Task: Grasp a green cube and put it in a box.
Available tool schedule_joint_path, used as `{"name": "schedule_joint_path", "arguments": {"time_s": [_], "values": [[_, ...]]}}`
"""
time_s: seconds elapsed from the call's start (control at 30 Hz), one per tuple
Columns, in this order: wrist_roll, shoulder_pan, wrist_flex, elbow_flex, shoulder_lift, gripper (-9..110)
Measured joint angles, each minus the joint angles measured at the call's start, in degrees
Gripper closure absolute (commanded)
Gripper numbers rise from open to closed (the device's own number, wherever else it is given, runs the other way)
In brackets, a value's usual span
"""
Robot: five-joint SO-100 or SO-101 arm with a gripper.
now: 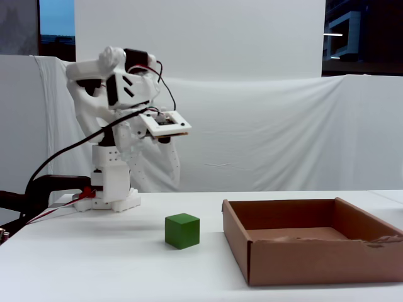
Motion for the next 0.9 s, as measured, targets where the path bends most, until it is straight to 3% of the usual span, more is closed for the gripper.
{"name": "schedule_joint_path", "arguments": {"time_s": [0.57, 0.7, 0.9], "values": [[-6.0, 1.1, -4.1, -5.5, -11.4, 80], [-6.0, 1.8, -4.1, -7.0, -13.6, 74], [-6.7, 1.8, -4.5, -9.0, -17.3, 73]]}}
